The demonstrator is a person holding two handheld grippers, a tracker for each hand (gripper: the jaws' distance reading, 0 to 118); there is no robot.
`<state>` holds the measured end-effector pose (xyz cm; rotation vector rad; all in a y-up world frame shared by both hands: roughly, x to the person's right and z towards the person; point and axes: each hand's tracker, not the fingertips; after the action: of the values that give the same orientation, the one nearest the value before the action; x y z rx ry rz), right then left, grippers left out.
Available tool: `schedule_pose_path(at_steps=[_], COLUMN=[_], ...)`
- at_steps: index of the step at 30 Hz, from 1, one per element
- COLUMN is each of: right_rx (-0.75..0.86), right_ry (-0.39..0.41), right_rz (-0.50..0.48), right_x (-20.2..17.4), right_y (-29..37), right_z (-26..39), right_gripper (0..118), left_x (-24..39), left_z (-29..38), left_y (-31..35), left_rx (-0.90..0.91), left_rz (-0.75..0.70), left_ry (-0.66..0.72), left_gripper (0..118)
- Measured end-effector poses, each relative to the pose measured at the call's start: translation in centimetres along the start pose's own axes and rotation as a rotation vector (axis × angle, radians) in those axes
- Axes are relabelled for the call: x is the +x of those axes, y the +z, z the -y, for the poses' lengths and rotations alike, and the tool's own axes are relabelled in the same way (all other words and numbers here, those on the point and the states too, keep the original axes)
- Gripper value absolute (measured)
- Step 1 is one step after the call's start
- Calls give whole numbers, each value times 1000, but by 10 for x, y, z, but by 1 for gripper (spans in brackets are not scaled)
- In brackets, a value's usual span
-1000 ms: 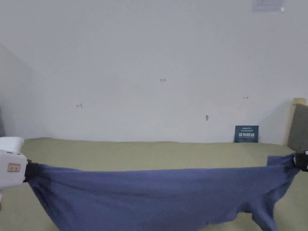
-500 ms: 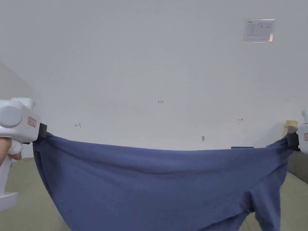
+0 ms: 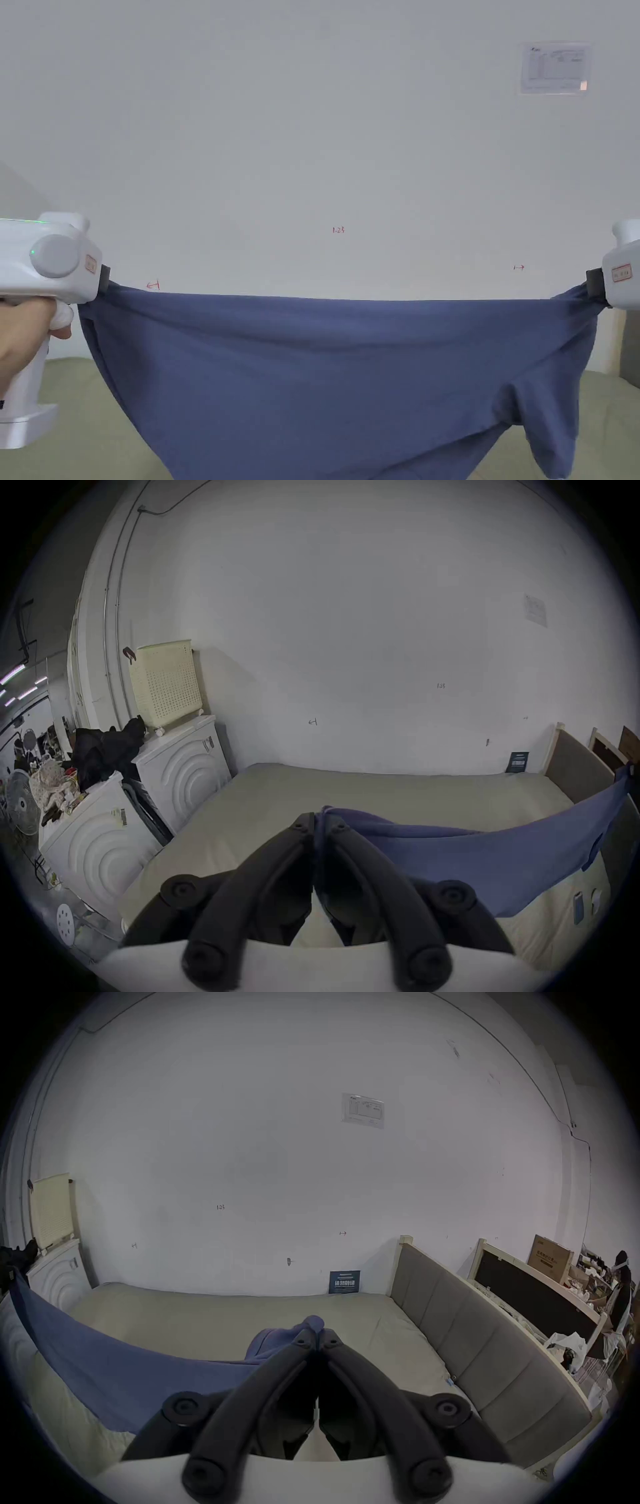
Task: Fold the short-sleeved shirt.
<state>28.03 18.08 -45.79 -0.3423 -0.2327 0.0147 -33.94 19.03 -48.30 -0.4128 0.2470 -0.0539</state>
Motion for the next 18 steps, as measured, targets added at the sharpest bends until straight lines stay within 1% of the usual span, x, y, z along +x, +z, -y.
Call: schedule_pose_path(at_steps=[5,6,9,10,13,14,15,16,17,18], right_rx=[-32,-61,-140,-162,-196,-197,-211,-233,-225,-242], right_ry=[15,27,22,6,31,23,35,72,63,68], right_rz=[25,27,22,0,13,-1,-11,-19,-32,-39], right_x=[-15,-16,-15,-13,-9,-4,-3,0,8,12], right_y=[-42,-47,-60,-62,-52,-43,-37,-26,-21,-13], right_z=[29,37,76,90,136,154,169,188,209,225], right_gripper=[0,0,0,0,0,0,0,0,0,0], left_x=[17,19,24,27,23,22,21,18,16,14], left_z=[28,36,70,82,121,137,153,172,193,211], left_y=[-48,-54,-73,-74,-71,-68,-65,-61,-55,-47], left_rx=[-44,-60,-130,-133,-171,-187,-208,-252,-283,-293], left_rz=[-15,-8,36,32,62,62,64,73,80,78], left_ry=[15,15,3,-16,8,-6,-9,-23,-74,-93], left_gripper=[5,5,5,5,5,5,5,5,5,5])
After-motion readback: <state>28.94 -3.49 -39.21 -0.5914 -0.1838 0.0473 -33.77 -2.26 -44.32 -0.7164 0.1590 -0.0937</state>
